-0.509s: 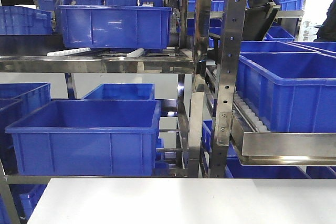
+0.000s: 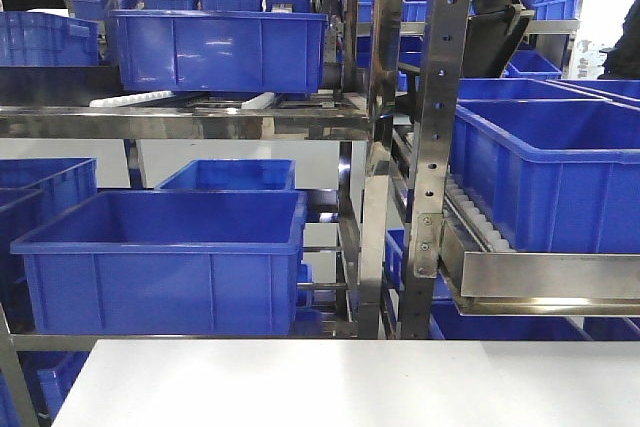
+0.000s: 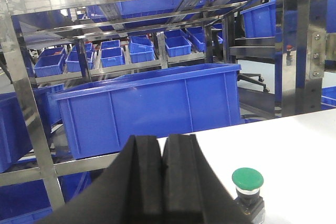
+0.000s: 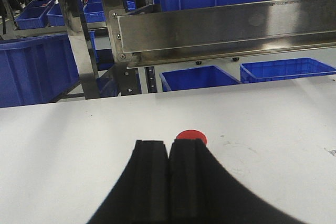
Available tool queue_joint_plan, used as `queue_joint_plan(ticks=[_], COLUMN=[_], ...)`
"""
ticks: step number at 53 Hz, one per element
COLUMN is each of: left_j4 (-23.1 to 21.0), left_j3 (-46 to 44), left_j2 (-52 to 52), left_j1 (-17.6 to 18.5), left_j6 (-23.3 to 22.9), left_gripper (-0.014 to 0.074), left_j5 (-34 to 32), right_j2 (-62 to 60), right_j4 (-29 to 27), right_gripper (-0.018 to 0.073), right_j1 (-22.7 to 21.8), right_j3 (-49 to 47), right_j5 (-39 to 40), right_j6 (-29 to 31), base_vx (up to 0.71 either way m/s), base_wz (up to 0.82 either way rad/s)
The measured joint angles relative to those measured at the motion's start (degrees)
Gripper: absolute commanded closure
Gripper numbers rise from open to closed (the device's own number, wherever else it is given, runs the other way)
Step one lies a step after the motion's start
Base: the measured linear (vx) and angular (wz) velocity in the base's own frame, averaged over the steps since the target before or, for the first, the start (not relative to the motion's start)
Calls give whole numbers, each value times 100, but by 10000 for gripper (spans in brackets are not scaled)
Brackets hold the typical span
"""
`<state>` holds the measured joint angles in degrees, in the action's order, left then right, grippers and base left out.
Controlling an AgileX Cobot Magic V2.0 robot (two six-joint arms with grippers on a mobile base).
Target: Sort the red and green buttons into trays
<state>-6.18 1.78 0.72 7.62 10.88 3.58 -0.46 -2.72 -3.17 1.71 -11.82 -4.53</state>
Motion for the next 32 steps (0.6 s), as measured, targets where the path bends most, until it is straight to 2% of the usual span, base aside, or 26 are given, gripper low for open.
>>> queue_joint_plan(ticks=[25, 32], left_j4=[0, 0], left_j3=[0, 0], left_j2=[0, 0], left_j1=[0, 0], left_j6=[0, 0], left_gripper=[602, 602], left_j5=[-7, -253], right_j2=[0, 0], right_j4=[39, 39], right_gripper=[573, 573], right_j1=[0, 0], right_j3=[0, 5], right_j5=[9, 435], right_j6=[6, 6], base_vx=[0, 0], base_wz=[0, 0])
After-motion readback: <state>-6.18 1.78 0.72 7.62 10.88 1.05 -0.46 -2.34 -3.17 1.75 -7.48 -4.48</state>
